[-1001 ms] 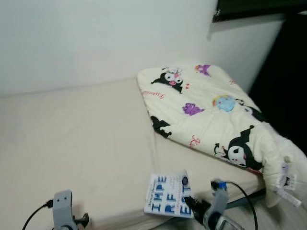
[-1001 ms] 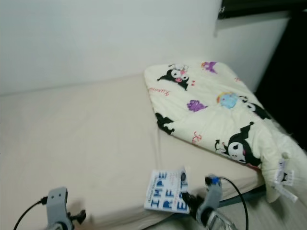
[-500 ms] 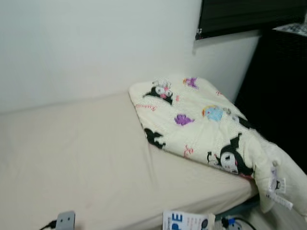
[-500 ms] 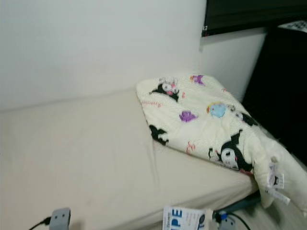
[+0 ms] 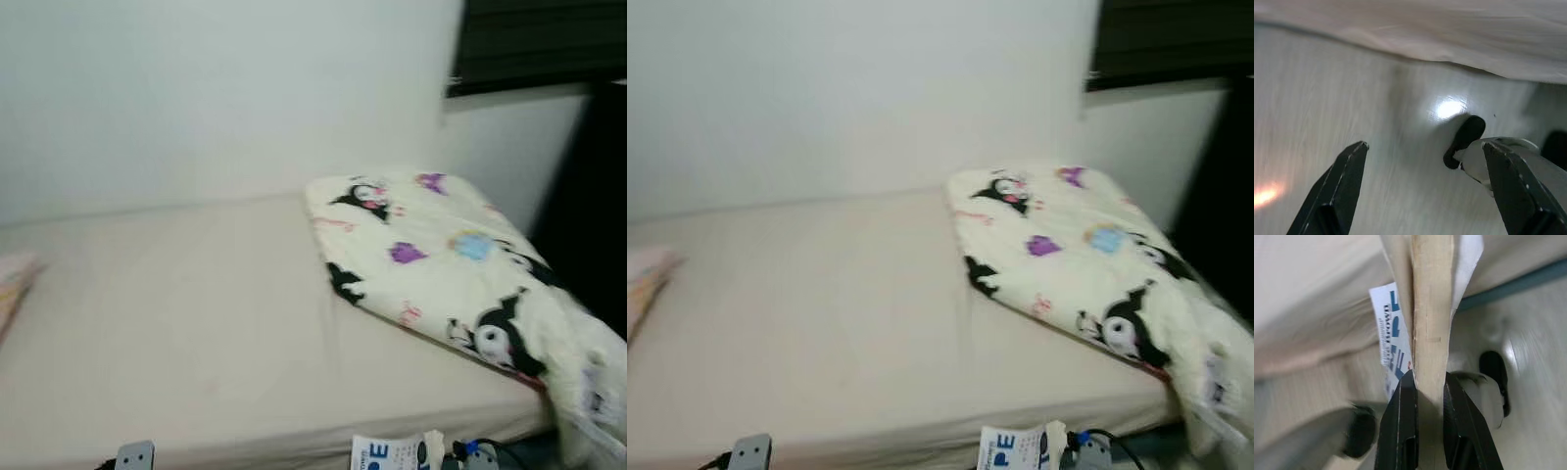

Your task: Clean up the room

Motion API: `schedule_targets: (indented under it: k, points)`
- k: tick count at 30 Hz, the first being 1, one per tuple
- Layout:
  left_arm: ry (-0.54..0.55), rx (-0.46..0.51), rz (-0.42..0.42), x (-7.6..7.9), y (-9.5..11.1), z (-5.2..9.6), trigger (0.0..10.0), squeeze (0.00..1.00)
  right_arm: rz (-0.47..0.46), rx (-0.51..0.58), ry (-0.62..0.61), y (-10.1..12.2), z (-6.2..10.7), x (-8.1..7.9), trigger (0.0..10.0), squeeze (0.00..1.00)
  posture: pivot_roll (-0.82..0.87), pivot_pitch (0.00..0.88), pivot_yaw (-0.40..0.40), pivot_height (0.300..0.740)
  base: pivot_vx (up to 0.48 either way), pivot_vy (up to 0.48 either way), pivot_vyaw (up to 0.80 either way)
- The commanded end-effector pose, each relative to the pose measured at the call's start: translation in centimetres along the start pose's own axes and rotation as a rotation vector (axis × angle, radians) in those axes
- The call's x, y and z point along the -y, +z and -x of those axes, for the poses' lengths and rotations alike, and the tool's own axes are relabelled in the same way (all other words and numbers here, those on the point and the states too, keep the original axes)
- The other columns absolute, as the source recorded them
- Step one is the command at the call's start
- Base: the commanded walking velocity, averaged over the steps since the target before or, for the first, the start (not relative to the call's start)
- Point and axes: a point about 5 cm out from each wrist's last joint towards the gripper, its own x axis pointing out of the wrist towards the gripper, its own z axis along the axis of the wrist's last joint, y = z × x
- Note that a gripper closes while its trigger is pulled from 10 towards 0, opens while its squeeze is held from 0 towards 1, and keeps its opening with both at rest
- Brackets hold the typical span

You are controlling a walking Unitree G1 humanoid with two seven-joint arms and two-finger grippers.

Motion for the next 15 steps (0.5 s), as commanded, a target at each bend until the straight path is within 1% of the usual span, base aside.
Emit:
schedule_targets:
  k: [1, 8, 9, 10, 11, 15]
  points:
    - [-0.004, -0.004, -0.026, -0.2, -0.1, 0.0, 10.0, 0.0, 0.017, 0.035, 0.046, 1.1, -0.5, -1.1, 10.0, 0.0, -0.06, 0.019, 0.019, 0.74, 0.0, 0.0, 0.7]
    - [-0.021, 0.006, -0.03, 0.1, 0.2, 0.0, 10.0, 0.0, 0.05, 0.065, 0.078, 2.4, -0.8, -1.7, 10.0, 0.0, -0.05, 0.01, 0.015, 0.74, 0.0, 0.0, 0.7]
    - [-0.023, 0.007, -0.032, 0.2, 0.3, 0.0, 10.0, 0.0, 0.07, 0.097, 0.113, 3.4, -1.0, -2.4, 10.0, 0.0, -0.05, 0.005, 0.015, 0.74, 0.0, 0.0, 0.7]
    - [-0.023, 0.007, -0.032, 0.2, 0.3, 0.0, 10.0, 0.0, 0.07, 0.097, 0.113, 3.4, -1.0, -2.4, 10.0, 0.0, -0.05, 0.005, 0.015, 0.74, 0.0, 0.0, 0.7]
    - [-0.024, 0.005, -0.035, 0.2, 0.3, 0.0, 10.0, 0.0, 0.082, 0.134, 0.151, 4.4, -1.2, -3.0, 10.0, 0.0, -0.06, 0.003, 0.016, 0.74, 0.0, 0.0, 0.71]
    - [-0.024, 0.004, -0.037, 0.2, 0.3, 0.0, 10.0, 0.0, 0.087, 0.154, 0.173, 4.9, -1.3, -3.4, 10.0, 0.0, -0.06, 0.001, 0.017, 0.74, 0.0, 0.0, 0.71]
